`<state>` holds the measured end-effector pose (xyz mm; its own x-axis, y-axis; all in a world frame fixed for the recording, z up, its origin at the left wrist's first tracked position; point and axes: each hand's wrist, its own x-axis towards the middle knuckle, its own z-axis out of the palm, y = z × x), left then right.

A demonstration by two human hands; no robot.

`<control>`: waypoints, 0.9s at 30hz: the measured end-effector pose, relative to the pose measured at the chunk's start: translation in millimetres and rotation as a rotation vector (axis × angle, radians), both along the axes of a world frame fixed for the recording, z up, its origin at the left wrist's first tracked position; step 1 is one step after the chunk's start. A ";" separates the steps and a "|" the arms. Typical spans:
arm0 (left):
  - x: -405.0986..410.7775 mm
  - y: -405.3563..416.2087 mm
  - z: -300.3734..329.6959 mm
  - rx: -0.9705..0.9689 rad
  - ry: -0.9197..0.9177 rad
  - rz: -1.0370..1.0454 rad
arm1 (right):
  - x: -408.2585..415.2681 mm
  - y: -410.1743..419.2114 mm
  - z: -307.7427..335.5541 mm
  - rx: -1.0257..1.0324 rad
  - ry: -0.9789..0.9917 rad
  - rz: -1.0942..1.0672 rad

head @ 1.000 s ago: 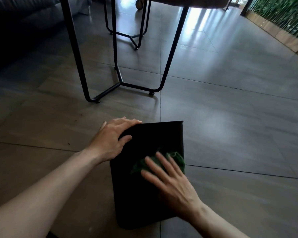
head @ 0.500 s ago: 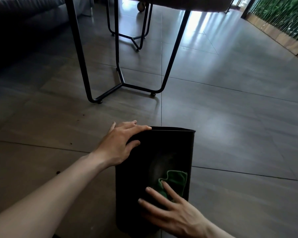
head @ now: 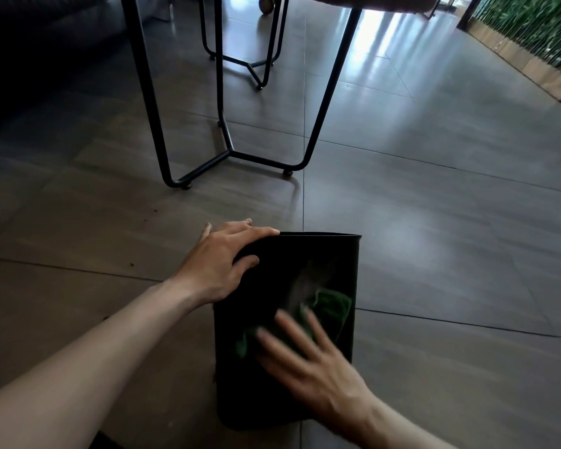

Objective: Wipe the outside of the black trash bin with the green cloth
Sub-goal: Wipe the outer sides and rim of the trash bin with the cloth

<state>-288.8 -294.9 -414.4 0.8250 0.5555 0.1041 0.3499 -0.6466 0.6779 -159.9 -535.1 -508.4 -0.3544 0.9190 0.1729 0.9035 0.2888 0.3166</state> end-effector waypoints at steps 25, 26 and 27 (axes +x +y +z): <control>1.6 0.0 2.0 -0.013 -0.007 -0.009 | 38.8 -22.7 11.4 -0.042 -0.106 0.129; 1.7 0.6 2.1 -0.012 -0.008 -0.009 | 45.3 -9.7 26.2 0.004 0.009 0.016; 1.8 0.9 2.1 -0.009 -0.008 -0.008 | 49.3 4.1 40.5 0.050 0.131 -0.117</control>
<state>-287.0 -294.0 -412.3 0.8286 0.5498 0.1058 0.3389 -0.6429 0.6869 -110.6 -531.1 -467.9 -0.2172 0.9416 0.2574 0.9645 0.1664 0.2052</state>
